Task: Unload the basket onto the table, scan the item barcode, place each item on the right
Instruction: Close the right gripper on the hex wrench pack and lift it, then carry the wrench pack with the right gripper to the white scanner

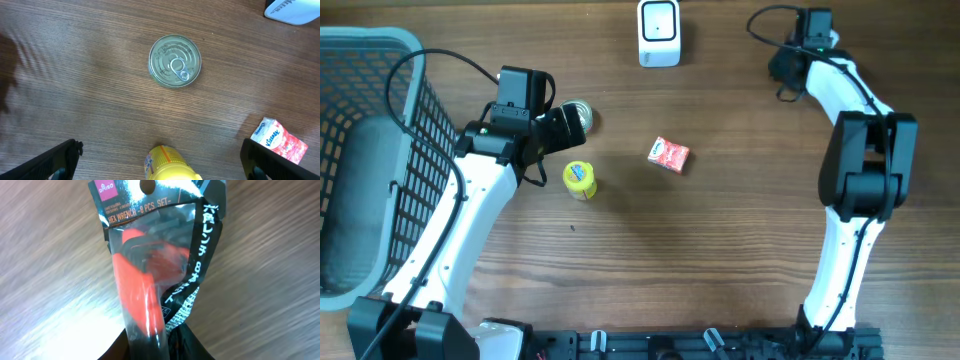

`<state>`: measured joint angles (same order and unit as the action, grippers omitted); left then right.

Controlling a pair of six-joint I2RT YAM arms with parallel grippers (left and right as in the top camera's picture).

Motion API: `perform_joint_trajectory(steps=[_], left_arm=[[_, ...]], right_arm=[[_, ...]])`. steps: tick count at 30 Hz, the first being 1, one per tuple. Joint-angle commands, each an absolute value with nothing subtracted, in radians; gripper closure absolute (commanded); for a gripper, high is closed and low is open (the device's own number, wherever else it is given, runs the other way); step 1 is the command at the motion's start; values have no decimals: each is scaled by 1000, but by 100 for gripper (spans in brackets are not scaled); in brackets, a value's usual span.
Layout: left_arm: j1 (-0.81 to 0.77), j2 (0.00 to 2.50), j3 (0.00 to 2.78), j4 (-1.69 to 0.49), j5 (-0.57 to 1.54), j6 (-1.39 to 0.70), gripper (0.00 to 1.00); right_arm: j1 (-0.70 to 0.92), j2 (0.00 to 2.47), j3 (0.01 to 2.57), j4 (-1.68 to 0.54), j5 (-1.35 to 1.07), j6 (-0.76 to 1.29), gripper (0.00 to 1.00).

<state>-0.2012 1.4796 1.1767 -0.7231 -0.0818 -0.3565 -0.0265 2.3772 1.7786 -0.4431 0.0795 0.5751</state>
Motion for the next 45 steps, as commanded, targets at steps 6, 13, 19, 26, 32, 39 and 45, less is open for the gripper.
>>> perform_joint_trajectory(steps=[6, 13, 19, 26, 32, 39, 45], left_arm=[[-201, 1477, 1178, -716, -88, -347, 0], [-201, 1477, 1178, -689, -88, -347, 0], [-201, 1477, 1178, -688, -88, -347, 0], [-201, 1477, 1178, -689, -88, -347, 0], [-201, 1477, 1178, -689, -88, -348, 0], [-201, 1477, 1178, -690, -87, -352, 0], [-201, 1477, 1178, -690, -87, -375, 0]], right_arm=[[105, 2356, 1691, -590, -16, 541, 96], [153, 2048, 1691, -825, 94, 474, 95], [153, 1843, 1691, -1082, 2, 427, 95], [153, 1752, 1691, -1275, -365, 508, 95], [153, 1752, 1691, -1292, -849, 533, 96], [153, 1752, 1691, -1289, -1061, 737, 96], [153, 1752, 1691, -1264, -1215, 1008, 95]])
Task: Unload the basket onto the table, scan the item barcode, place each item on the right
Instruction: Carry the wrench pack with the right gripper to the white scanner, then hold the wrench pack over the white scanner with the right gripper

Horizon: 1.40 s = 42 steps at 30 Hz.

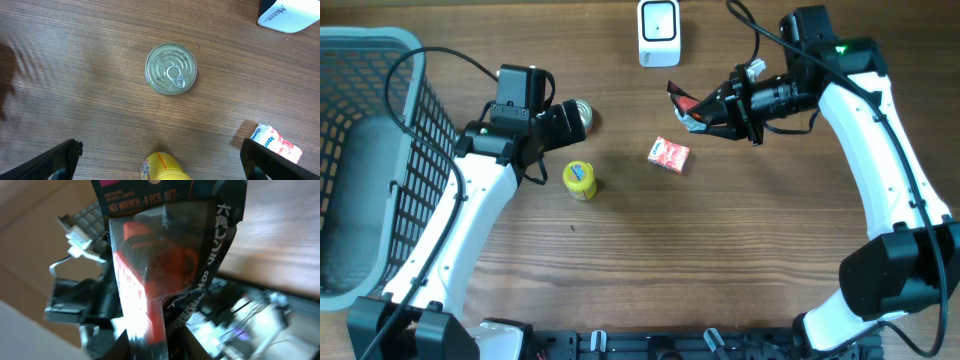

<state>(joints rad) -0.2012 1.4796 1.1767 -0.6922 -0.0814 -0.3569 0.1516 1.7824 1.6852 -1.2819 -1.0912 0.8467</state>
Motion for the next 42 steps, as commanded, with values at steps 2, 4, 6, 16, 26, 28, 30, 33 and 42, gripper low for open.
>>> perform_joint_trajectory(steps=[2, 4, 6, 16, 26, 28, 30, 33, 42], left_arm=[[-201, 1477, 1178, -690, -87, -378, 0], [-201, 1477, 1178, -690, -87, -379, 0], [-201, 1477, 1178, -691, -87, -382, 0], [-201, 1477, 1178, -701, -87, -405, 0], [-201, 1477, 1178, -708, -87, -428, 0], [-201, 1477, 1178, -709, -87, -435, 0], [-201, 1477, 1178, -710, -88, -455, 0], [-201, 1477, 1178, -718, -87, -528, 0], [-201, 1477, 1178, -730, 170, -942, 0]], right_arm=[[153, 1752, 1691, -1243, -1263, 1100, 95], [153, 1752, 1691, -1196, -1309, 1228, 96], [153, 1752, 1691, -1097, -1376, 1352, 95], [135, 1752, 1691, -449, -1468, 2071, 95], [68, 1772, 1674, -488, -1502, 1958, 95], [68, 1780, 1658, -488, -1509, 1992, 96], [68, 1780, 1645, -488, -1513, 2005, 95], [65, 1781, 1627, -488, -1513, 2054, 96], [31, 1781, 1627, -579, -1467, 2065, 95]])
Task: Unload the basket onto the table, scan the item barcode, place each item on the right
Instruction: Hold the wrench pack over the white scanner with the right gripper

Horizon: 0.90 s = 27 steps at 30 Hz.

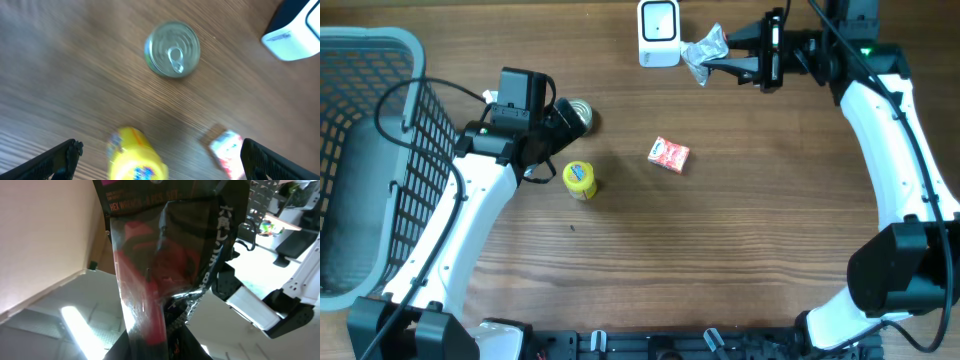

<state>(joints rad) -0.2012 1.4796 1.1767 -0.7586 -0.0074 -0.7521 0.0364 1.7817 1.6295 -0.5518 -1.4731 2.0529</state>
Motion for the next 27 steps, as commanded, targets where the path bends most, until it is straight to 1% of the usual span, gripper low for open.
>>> perform_joint_trajectory(steps=[1, 2, 4, 7, 11, 16, 19, 21, 22, 24, 27], left_arm=[[-201, 1477, 1178, -709, 228, -959, 0], [-201, 1477, 1178, -680, 293, -963, 0], [-201, 1477, 1178, -654, 340, -1003, 0], [-201, 1477, 1178, -654, 340, -1005, 0], [-201, 1477, 1178, -654, 340, -1005, 0], [-201, 1477, 1178, -654, 340, -1005, 0], [-201, 1477, 1178, -654, 340, -1004, 0], [-201, 1477, 1178, -655, 340, -1004, 0], [-201, 1477, 1178, -655, 340, -1004, 0], [-201, 1477, 1178, -655, 340, -1004, 0], [-201, 1477, 1178, -654, 340, -1004, 0]], right_arm=[[31, 1781, 1627, -607, -1452, 2045, 95], [31, 1781, 1627, -640, -1436, 2022, 95], [31, 1781, 1626, -719, -1438, 1981, 95], [31, 1781, 1626, -746, -1444, 1961, 95], [31, 1781, 1626, -755, -1487, 1867, 95], [31, 1781, 1626, -756, -1602, 1748, 95], [31, 1781, 1626, -746, -1609, 1701, 95], [28, 1781, 1626, -709, -1605, 1717, 95], [28, 1781, 1626, -710, -1610, 1777, 95], [28, 1781, 1626, -712, -1610, 1824, 95], [28, 1781, 1626, -712, -1591, 1979, 95]])
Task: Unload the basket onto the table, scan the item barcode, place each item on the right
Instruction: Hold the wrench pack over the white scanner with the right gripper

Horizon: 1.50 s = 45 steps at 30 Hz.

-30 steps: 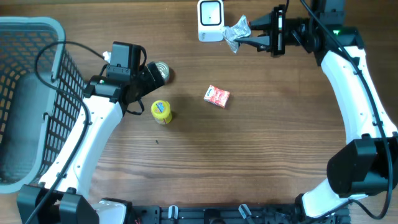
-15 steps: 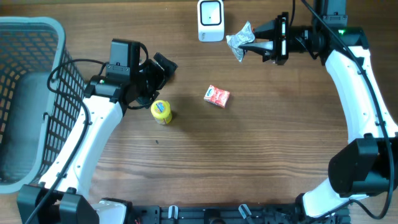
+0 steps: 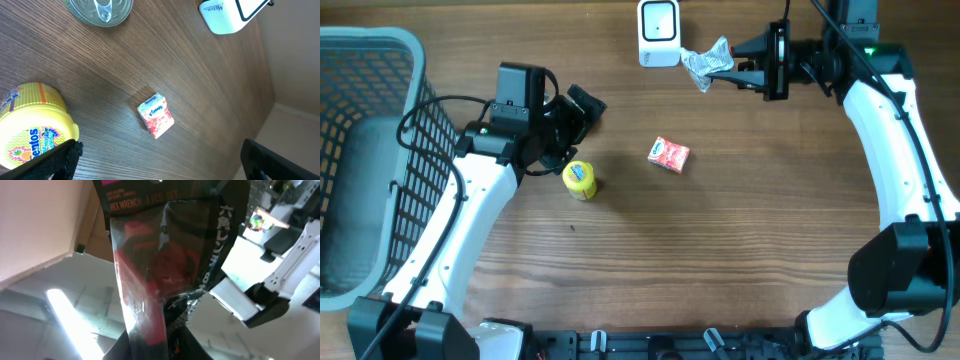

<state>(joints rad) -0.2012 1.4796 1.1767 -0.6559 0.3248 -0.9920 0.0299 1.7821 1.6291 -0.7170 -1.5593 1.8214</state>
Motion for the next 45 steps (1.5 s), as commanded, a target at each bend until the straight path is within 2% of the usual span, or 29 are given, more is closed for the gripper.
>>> perform_joint_trajectory(steps=[1, 3, 13, 28, 32, 38, 41, 45], left_arm=[[-201, 1477, 1178, -655, 340, -1004, 0], [-201, 1477, 1178, -654, 340, -1004, 0], [-201, 1477, 1178, -669, 340, -1004, 0], [-201, 1477, 1178, -677, 340, -1003, 0], [-201, 1477, 1178, -693, 339, -1003, 0], [-201, 1477, 1178, -696, 309, -992, 0], [-201, 1477, 1178, -696, 263, -973, 0], [-201, 1477, 1178, -688, 213, -902, 0]], right_arm=[[28, 1781, 1626, -710, -1596, 2009, 95], [28, 1781, 1626, -712, -1602, 2069, 95], [-76, 1802, 1626, -870, -1502, 2070, 96], [-76, 1842, 1626, -871, -1505, 1984, 95], [-76, 1842, 1626, -823, -1495, 1816, 95], [-76, 1842, 1626, -575, -1473, 1494, 95], [-75, 1842, 1626, -442, -1380, 1262, 95], [-47, 1842, 1626, -410, -1199, 921, 95]])
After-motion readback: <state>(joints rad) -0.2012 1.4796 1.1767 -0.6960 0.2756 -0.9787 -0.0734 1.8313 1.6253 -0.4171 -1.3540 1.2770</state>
